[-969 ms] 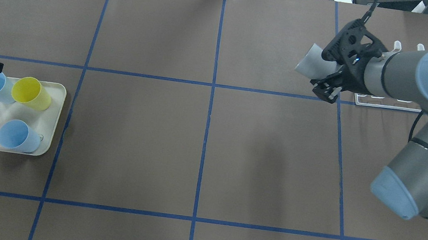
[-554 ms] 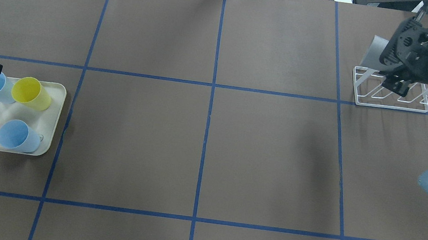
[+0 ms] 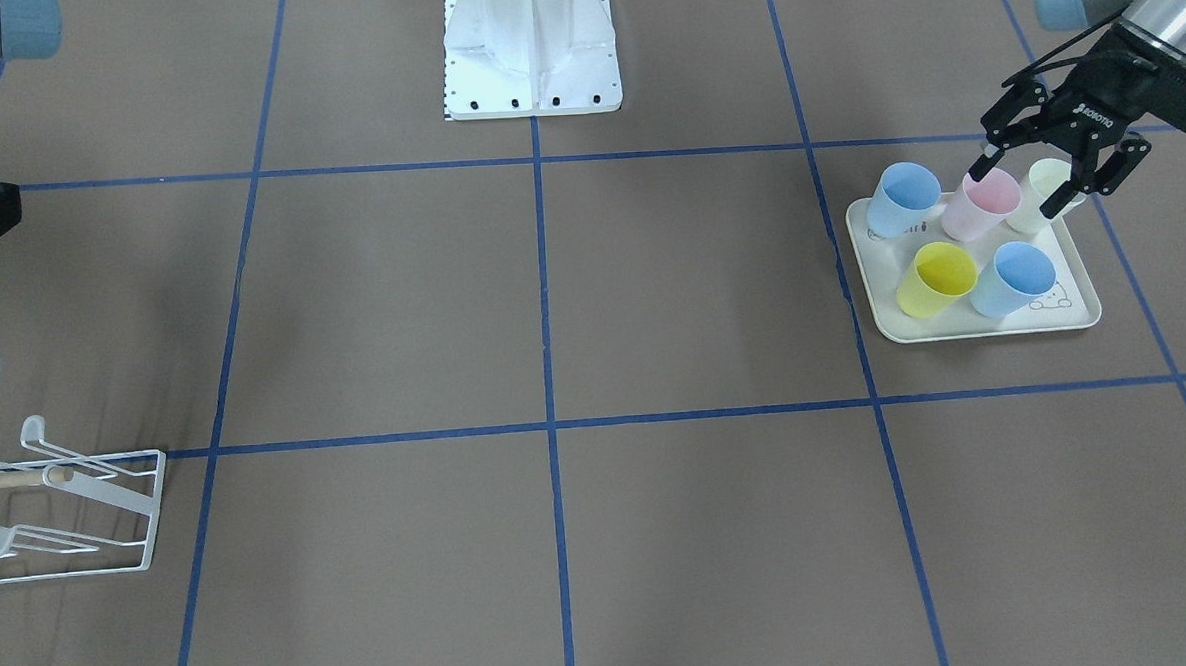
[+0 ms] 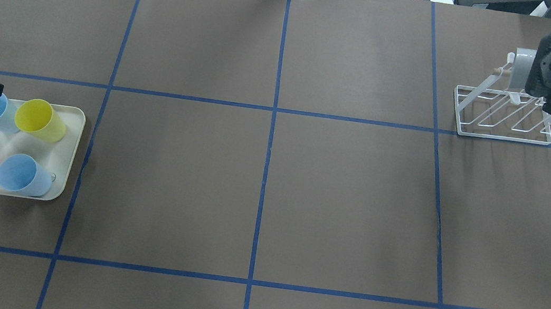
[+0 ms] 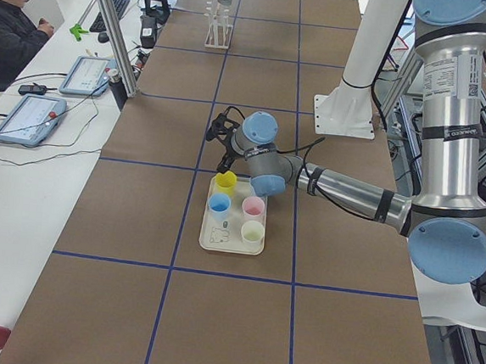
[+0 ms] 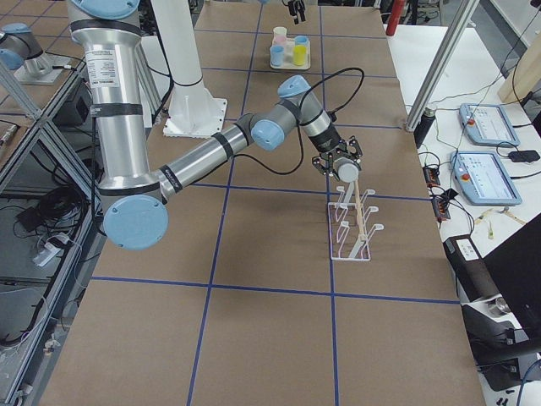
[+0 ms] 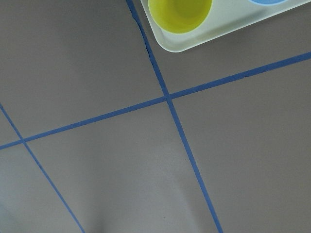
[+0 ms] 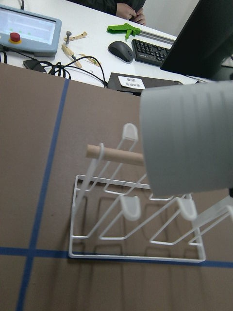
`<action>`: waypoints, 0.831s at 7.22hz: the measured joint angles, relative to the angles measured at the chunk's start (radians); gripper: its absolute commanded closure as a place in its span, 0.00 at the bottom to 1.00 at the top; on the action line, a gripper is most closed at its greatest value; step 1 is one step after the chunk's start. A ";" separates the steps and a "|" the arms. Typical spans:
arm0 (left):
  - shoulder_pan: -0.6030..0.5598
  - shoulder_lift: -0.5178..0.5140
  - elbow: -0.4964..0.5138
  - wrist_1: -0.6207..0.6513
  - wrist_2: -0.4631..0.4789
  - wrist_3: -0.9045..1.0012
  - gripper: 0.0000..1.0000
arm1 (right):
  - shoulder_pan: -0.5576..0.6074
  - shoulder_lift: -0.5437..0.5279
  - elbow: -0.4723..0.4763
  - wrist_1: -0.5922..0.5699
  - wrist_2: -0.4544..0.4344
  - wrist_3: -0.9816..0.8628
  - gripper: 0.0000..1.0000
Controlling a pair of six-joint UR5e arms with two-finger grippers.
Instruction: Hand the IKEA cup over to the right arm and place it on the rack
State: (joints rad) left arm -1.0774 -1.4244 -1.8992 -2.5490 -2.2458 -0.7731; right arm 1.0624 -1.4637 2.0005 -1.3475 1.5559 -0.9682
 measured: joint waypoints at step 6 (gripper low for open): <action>0.003 -0.001 0.001 -0.005 0.000 -0.003 0.00 | 0.086 0.160 -0.247 0.008 -0.094 -0.518 1.00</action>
State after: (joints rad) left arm -1.0748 -1.4251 -1.8986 -2.5539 -2.2457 -0.7760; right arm 1.1485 -1.3042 1.7535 -1.3390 1.4617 -1.4860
